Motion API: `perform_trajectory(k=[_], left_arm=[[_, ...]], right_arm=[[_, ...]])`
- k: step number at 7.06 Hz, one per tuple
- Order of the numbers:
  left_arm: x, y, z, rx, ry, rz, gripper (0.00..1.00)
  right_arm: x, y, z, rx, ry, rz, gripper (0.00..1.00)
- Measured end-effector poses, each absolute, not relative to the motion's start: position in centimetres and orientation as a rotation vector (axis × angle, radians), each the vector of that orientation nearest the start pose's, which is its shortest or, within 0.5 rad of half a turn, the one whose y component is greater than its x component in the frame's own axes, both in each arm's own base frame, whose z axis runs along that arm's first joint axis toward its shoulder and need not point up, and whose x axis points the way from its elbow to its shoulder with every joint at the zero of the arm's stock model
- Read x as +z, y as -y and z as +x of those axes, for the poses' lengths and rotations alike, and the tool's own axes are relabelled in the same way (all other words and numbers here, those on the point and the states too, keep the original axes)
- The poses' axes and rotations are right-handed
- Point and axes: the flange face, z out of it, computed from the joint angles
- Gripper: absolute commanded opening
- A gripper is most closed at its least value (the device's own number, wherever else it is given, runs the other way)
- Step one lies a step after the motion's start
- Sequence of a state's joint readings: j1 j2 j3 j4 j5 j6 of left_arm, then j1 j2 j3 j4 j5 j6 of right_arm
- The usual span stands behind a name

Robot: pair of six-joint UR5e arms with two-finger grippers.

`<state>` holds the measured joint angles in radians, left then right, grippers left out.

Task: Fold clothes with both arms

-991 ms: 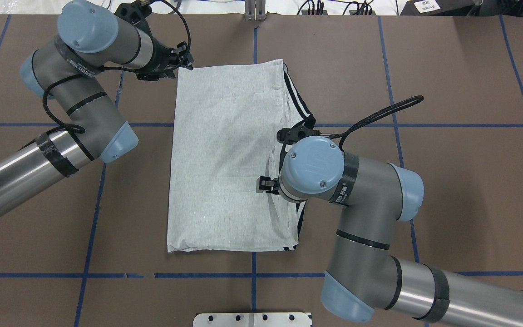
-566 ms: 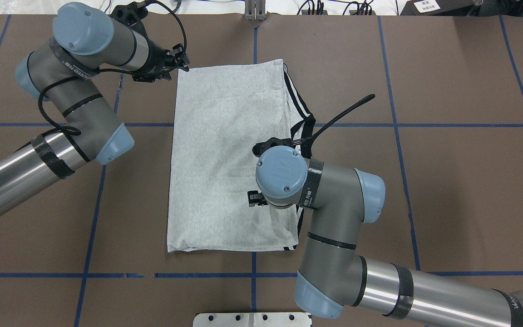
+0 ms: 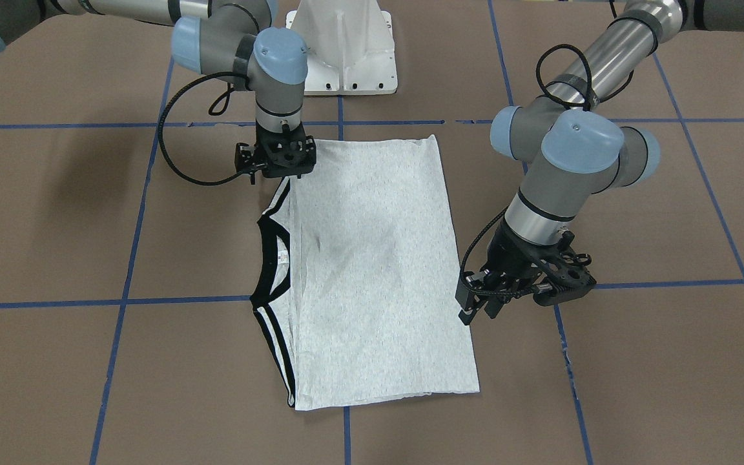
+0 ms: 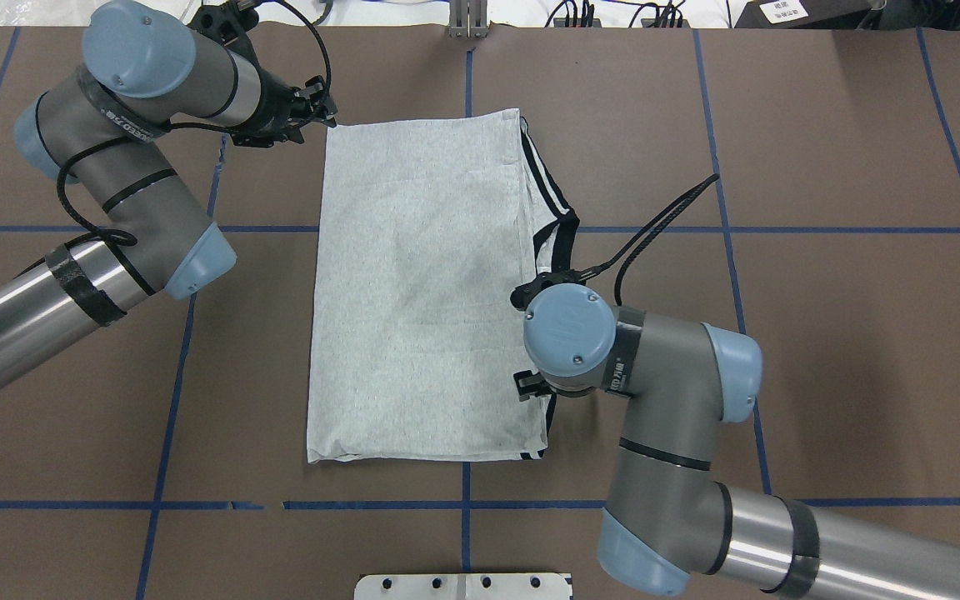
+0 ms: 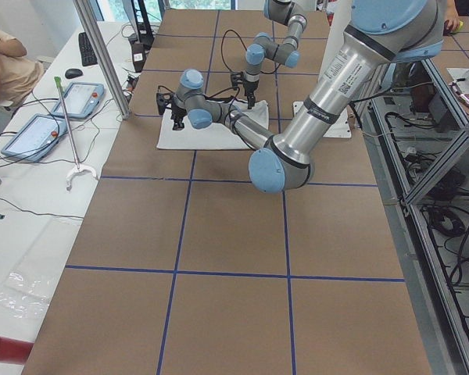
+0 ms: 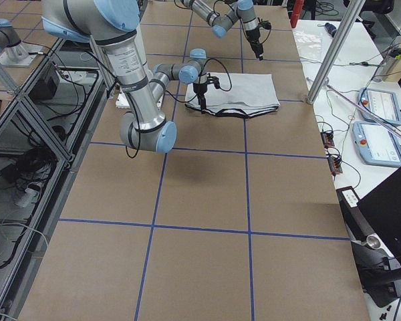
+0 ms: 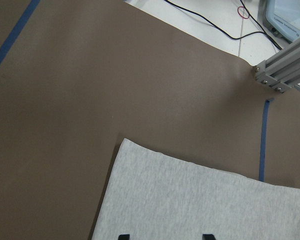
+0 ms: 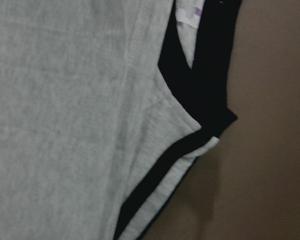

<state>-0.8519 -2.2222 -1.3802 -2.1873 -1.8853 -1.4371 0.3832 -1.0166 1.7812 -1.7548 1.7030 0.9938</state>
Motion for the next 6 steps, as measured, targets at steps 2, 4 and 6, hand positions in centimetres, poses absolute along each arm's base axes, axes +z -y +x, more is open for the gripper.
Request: perform_trajectory(k=[2,4,6], left_arm=[[28.5,62.3,40.9,-0.474,-1.084,0.258,0.57],[28.4,62.3,40.8,-0.473,-1.087,0.26,0.57],[28.4,62.2,40.7,-0.473,-1.087,0.261,0.57]], right_arm=[[27.1,34.8,-53.2,-0.197,0.599,0.163,1.0],[24.0,34.3,-54.2,0.023,0.687,0.126,1.0],[23.0,32.1,-56.9,0.319,0.817,0.085,1.0]])
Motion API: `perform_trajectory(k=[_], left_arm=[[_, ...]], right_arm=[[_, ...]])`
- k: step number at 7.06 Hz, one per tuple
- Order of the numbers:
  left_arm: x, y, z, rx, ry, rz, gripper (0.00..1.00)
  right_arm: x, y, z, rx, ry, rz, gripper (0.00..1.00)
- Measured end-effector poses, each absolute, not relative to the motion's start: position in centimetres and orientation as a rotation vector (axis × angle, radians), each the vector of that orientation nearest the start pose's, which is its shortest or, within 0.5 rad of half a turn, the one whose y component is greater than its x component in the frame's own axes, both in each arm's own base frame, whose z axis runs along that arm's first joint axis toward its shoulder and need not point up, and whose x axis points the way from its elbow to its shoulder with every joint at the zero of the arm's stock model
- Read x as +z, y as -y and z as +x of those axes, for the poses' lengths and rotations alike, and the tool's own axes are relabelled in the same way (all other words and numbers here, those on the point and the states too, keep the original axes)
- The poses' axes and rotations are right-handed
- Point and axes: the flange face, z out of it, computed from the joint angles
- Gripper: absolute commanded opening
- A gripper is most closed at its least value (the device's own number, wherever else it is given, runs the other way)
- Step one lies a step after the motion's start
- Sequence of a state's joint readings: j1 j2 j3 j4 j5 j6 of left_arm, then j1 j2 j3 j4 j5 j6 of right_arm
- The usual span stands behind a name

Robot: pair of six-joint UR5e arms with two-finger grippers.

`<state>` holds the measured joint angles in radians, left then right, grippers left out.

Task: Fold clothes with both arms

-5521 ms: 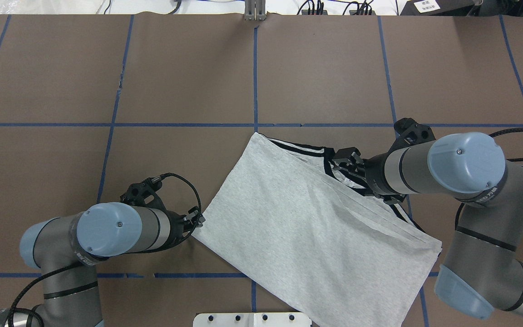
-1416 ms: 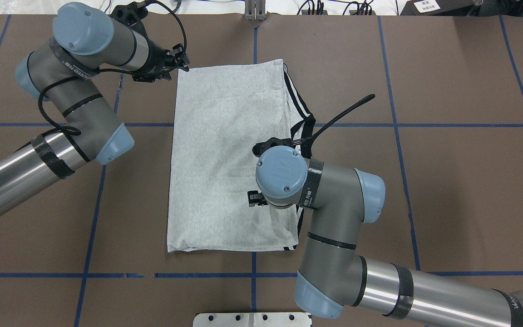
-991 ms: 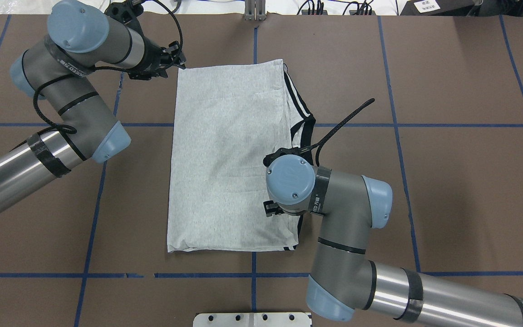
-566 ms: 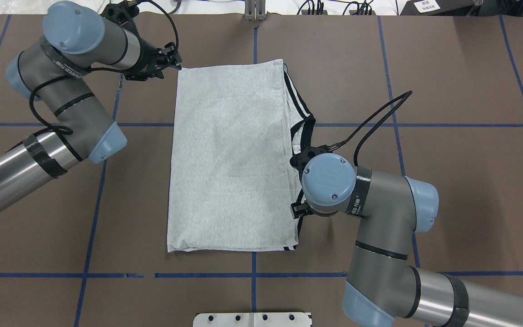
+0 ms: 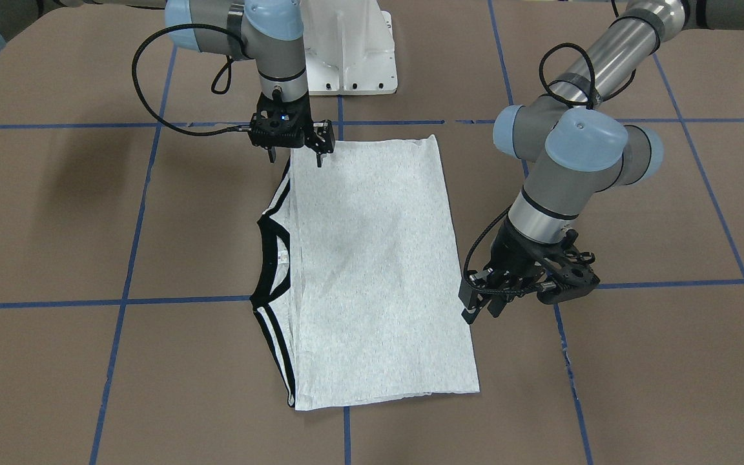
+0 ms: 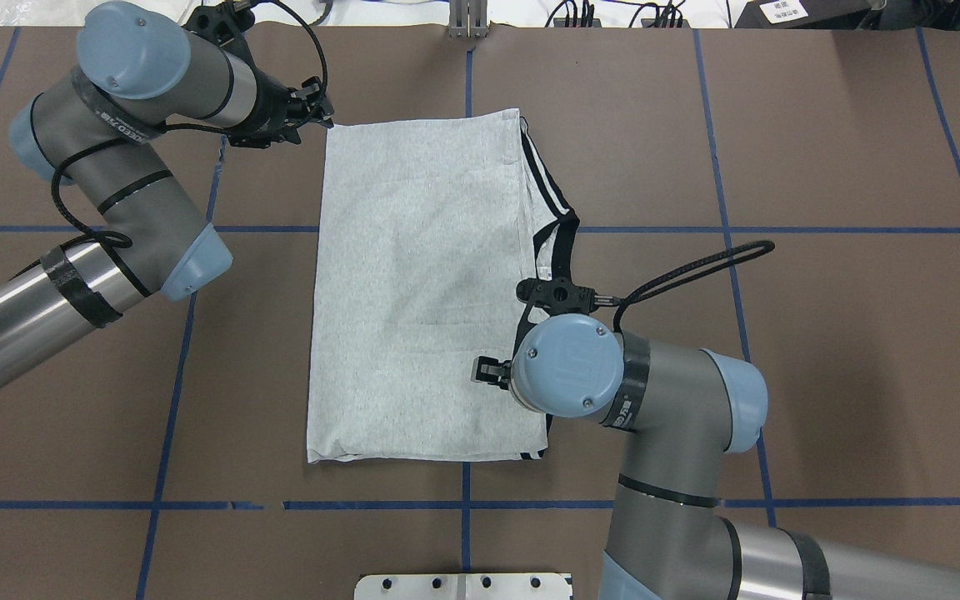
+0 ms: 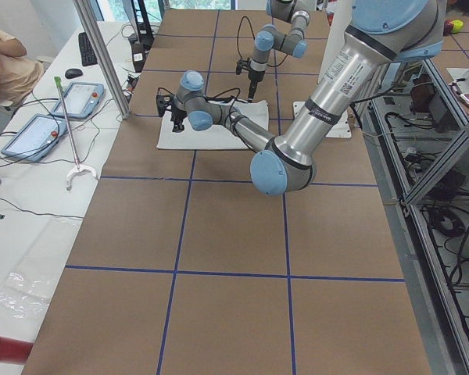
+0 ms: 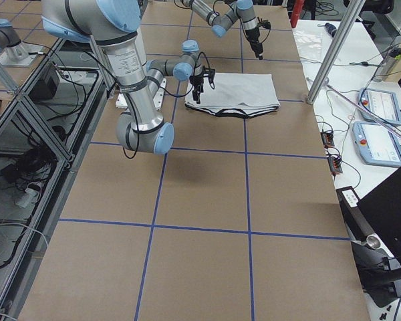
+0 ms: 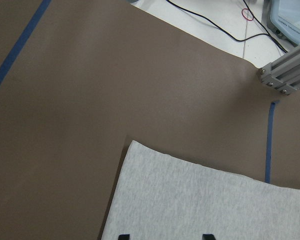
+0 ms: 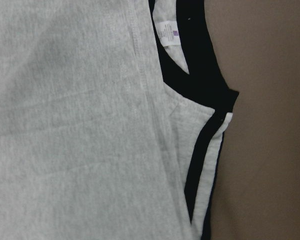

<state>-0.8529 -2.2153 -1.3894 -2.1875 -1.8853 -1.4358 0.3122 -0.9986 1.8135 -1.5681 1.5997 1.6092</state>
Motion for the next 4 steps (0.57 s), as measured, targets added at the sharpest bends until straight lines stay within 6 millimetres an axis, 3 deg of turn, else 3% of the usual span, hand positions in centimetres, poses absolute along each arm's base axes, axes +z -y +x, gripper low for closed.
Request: perform_trajectory(k=[2,4], left_arm=[[28.6,62.2,40.7,-0.474,-1.084,0.261,0.57],[28.8,62.0,40.5,-0.475,-1.084,0.261,0.57]], right_arm=[[23.1,29.8,-59.0,0.553,0.884,0.025,1.0],[24.0,27.4,-60.1,0.641,0.885,-0.025,1.0]])
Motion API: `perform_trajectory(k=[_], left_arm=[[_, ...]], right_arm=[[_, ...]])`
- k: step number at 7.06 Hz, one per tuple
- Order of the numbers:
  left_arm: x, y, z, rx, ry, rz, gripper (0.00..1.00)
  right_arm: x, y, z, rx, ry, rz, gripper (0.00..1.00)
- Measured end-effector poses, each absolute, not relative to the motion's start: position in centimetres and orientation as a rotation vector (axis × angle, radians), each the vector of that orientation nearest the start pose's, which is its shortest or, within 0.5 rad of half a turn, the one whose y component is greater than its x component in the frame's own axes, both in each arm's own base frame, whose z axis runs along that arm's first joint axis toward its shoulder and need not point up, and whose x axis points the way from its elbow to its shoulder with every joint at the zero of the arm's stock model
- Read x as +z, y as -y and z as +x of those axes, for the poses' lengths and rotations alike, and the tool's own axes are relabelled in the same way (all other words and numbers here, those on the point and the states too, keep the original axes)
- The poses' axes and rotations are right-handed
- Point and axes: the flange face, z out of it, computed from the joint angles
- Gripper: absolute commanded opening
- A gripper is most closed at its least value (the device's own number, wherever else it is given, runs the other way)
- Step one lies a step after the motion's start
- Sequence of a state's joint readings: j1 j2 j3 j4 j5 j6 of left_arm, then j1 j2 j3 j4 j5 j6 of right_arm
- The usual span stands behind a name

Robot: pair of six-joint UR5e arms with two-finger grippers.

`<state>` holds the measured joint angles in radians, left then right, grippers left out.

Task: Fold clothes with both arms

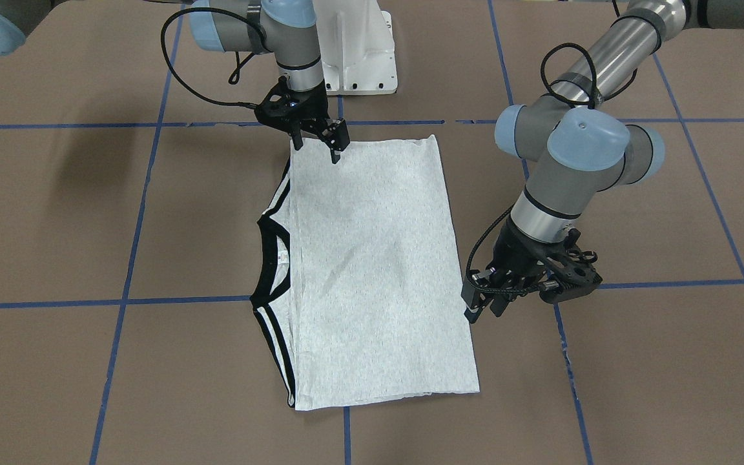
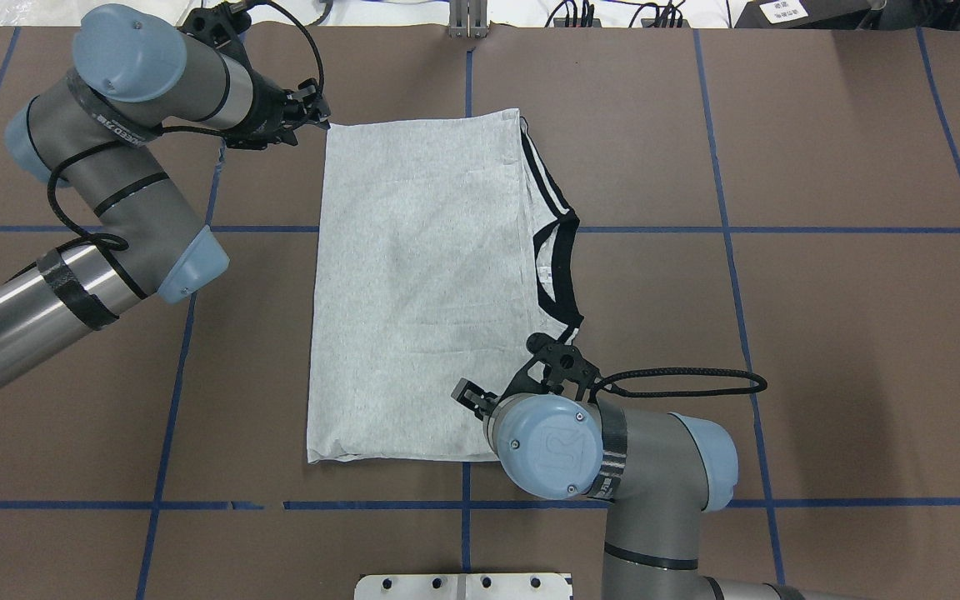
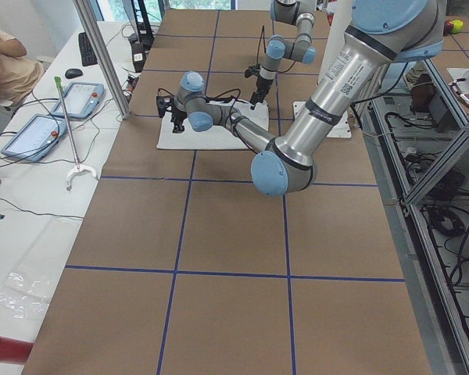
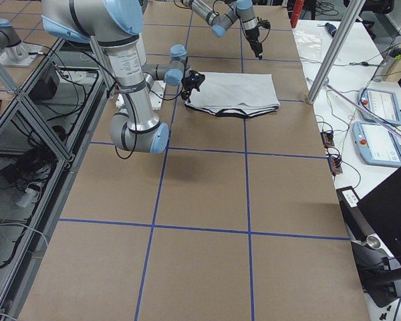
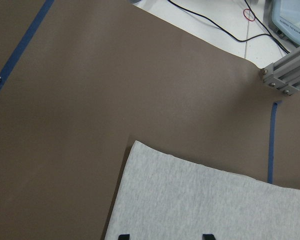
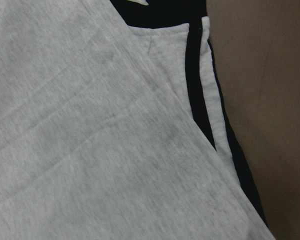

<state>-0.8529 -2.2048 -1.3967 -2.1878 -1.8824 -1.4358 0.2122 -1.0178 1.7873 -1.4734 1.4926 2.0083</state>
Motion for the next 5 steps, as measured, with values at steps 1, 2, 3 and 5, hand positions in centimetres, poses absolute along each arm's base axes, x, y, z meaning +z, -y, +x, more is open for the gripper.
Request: perform_trajectory(k=[1,2,3,5], left_arm=[[28.75,61.96,40.48,-0.475,-1.085,0.262,0.57],[28.58,61.85,40.38,-0.473,-1.088,0.264,0.57],[28.37,61.74,40.29,-0.472,-1.092,0.266,0.57],[28.1,61.45,39.94,-0.47,-1.099,0.271,0.57]], right_arm=[[24.41,26.72,-60.31,0.649,0.879,-0.026,1.0],[24.75,26.24,-60.5,0.649,0.873,-0.027,0.99],[25.12,25.94,-60.67,0.648,0.865,-0.028,0.86],[25.32,25.81,-60.84,0.665,0.861,-0.036,0.59]])
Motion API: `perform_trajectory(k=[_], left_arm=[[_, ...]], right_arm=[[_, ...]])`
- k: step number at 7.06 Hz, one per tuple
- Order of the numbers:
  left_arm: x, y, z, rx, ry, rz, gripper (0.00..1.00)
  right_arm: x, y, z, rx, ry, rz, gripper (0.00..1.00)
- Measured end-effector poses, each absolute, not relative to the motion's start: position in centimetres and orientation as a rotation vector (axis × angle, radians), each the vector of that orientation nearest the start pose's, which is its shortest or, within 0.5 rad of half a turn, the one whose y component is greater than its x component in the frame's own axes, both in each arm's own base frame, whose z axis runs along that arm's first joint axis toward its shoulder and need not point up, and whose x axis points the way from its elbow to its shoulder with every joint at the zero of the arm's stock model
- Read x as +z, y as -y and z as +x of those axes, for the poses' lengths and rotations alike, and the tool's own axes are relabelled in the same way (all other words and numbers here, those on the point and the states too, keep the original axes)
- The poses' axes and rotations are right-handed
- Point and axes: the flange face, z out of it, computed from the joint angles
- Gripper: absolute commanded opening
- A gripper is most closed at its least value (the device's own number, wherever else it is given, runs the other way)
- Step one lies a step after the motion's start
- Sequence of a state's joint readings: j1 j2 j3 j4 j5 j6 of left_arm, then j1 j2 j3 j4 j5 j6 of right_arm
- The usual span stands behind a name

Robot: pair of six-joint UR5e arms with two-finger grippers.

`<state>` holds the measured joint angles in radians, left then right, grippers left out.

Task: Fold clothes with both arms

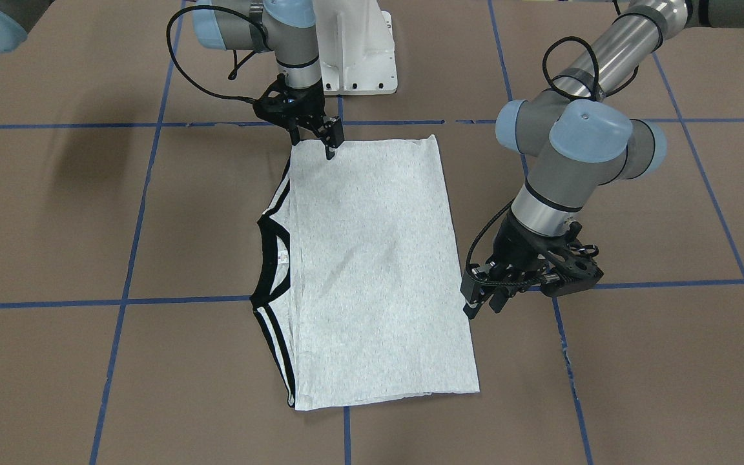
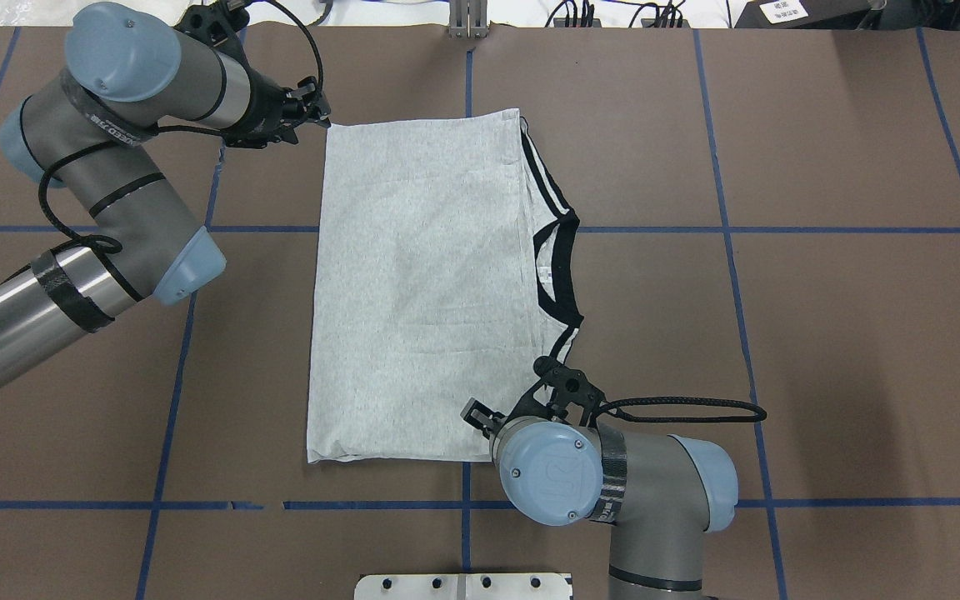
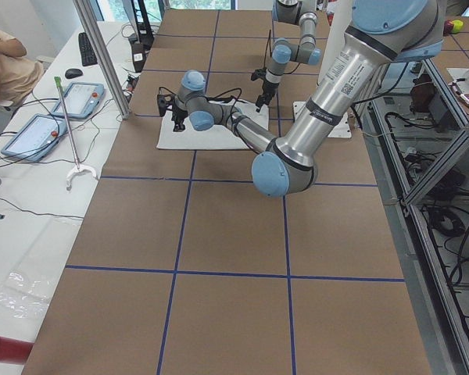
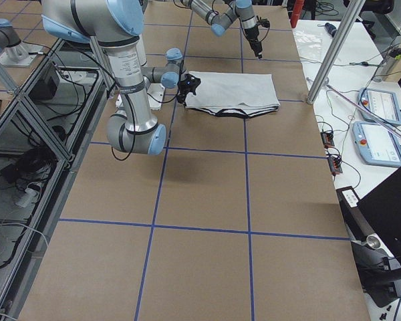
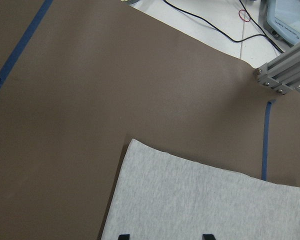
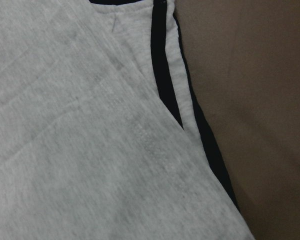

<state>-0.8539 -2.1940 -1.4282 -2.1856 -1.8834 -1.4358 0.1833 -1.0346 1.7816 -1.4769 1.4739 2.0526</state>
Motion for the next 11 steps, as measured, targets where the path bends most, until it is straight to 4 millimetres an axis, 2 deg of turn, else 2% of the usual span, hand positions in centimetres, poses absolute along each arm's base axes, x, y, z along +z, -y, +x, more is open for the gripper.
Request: perform_trajectory(k=[1,2,3,4,11], left_arm=[[28.2,61.2,39.7,-0.471,-1.1,0.272,0.57],[28.4,61.1,39.5,-0.472,-1.099,0.272,0.57],[28.5,61.0,39.4,-0.472,-1.099,0.272,0.57],[28.5,61.0,39.2,-0.474,-1.099,0.273,0.57],[28.1,60.5,38.4,-0.479,-1.1,0.274,0.58]], right_arm=[[25.4,25.8,-60.9,0.673,0.861,-0.039,0.55],[25.4,25.8,-60.9,0.677,0.859,-0.04,0.4],[25.5,25.8,-60.8,0.679,0.858,-0.04,0.1],[25.6,25.8,-60.8,0.679,0.856,-0.041,0.0],[24.7,26.3,-59.7,0.666,0.876,-0.035,0.0]])
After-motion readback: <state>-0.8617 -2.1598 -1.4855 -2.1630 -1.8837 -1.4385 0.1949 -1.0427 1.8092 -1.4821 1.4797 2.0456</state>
